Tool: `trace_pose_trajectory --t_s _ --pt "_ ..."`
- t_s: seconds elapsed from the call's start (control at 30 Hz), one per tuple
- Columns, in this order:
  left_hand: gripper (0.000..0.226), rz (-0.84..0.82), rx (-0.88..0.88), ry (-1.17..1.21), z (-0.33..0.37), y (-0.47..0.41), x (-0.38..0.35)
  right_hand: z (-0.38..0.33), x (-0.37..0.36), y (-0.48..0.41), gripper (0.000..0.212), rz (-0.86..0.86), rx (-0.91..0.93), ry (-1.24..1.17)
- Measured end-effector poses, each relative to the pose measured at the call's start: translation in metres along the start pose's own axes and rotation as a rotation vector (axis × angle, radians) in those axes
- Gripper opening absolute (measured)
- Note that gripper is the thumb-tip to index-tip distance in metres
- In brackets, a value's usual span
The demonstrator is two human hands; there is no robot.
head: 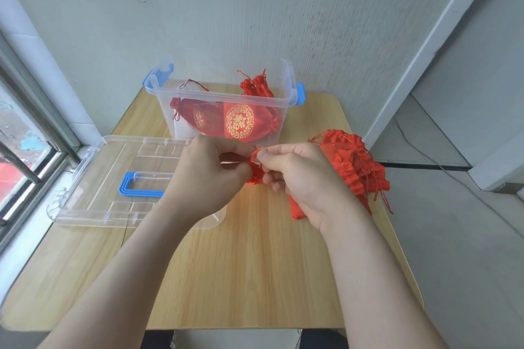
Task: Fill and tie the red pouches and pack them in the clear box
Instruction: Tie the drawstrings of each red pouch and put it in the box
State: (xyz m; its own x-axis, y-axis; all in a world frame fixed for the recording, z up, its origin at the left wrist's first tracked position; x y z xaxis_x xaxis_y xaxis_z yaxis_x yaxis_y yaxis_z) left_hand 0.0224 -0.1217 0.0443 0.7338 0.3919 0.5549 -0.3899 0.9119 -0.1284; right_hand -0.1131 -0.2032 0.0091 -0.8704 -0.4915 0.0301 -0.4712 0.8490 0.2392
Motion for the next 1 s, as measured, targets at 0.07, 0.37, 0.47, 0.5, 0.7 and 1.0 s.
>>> trace_pose_trajectory --t_s 0.07,0.37,0.47,0.5,0.7,1.0 --pt "0.021 -0.051 -0.005 0.024 0.005 0.002 -0.004 0.000 0.001 0.000 0.014 0.015 -0.003 -0.022" --pt "0.027 -0.113 0.384 0.361 -0.028 0.001 -0.013 -0.001 0.012 -0.001 0.008 0.097 0.071 0.146" --pt "0.029 -0.086 0.418 0.264 -0.036 0.002 -0.010 -0.003 0.014 0.000 0.007 0.116 0.115 0.233" --pt "0.031 -0.062 0.427 0.227 -0.040 0.002 -0.007 -0.003 0.016 0.000 0.007 0.137 0.127 0.274" --pt "0.039 0.130 0.479 0.217 -0.051 0.003 0.013 0.000 0.029 0.003 0.017 0.253 0.069 0.577" --pt "0.043 0.081 0.573 0.720 -0.047 0.004 -0.012 0.011 0.018 0.002 0.020 0.180 0.005 0.690"
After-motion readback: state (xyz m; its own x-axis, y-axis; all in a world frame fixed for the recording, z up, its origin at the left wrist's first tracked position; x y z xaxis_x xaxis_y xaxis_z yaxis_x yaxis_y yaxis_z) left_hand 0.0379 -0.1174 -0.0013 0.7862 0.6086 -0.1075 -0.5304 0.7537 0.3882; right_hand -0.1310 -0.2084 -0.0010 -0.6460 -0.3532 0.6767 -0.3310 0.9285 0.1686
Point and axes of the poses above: each hand's wrist, its own y-axis away from the middle knuckle, its own x-axis out of the back of the hand, z = x × y, the point moved 9 cm from there along -y, towards the middle knuckle, and after that the axes turned 6 degrees about -y, right-handed, at the moved point
